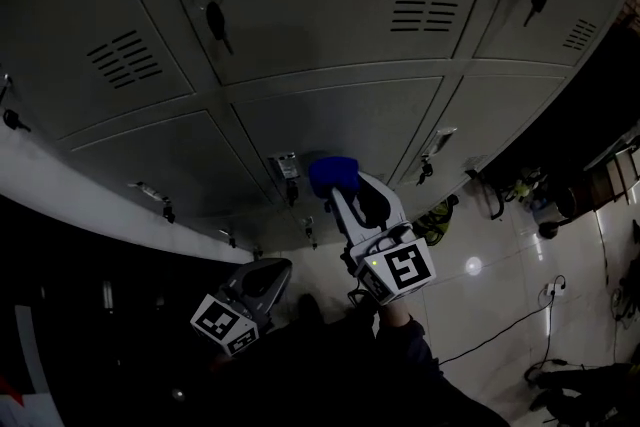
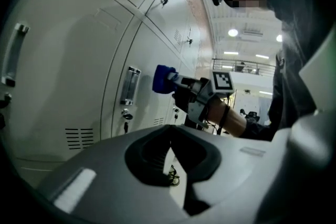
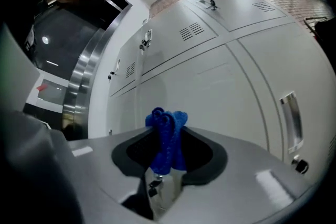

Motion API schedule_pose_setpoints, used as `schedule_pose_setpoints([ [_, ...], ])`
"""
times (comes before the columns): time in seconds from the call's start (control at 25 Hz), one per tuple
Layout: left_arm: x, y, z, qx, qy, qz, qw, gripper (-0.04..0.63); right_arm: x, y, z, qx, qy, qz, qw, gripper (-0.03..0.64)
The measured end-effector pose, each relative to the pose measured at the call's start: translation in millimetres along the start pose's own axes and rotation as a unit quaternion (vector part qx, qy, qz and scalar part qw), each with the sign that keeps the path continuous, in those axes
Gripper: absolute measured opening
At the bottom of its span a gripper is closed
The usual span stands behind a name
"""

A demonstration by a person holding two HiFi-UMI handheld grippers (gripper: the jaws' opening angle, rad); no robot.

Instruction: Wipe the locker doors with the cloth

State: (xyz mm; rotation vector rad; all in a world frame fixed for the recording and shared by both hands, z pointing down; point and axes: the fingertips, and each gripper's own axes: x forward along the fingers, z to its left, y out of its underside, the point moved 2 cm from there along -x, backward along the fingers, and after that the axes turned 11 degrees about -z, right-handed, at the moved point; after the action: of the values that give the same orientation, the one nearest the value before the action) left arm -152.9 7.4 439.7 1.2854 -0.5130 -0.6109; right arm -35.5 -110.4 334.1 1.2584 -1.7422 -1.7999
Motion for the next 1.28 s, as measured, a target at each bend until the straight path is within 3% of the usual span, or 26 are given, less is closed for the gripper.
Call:
schedule_pose_setpoints([
  [0.2,-33.6,-1.8,18.5,0.006,-0.011,0.001,0.9999,0.000,18.9,30.5,47.6,0.013,-0.027,0.015,0.999,0.129],
  [0.48,-74.8,-1.8,37.1,0.004,-0.057,0.005,0.9984,0.000,45.4,65.9,65.8,0.029,-0.032,0.029,0.999,0.130],
  [0.84,-62.4,-1.0,34.1,0.005,-0.066,0.013,0.9977,0.000,44.4,71.9,45.7,0.026,-0.030,0.038,0.999,0.130],
  [1.28,15.3,3.8,-7.1,0.005,-0.036,0.027,0.9990,0.000,2.6,54.7,-35.0,0.030,0.006,0.045,0.999,0.130],
])
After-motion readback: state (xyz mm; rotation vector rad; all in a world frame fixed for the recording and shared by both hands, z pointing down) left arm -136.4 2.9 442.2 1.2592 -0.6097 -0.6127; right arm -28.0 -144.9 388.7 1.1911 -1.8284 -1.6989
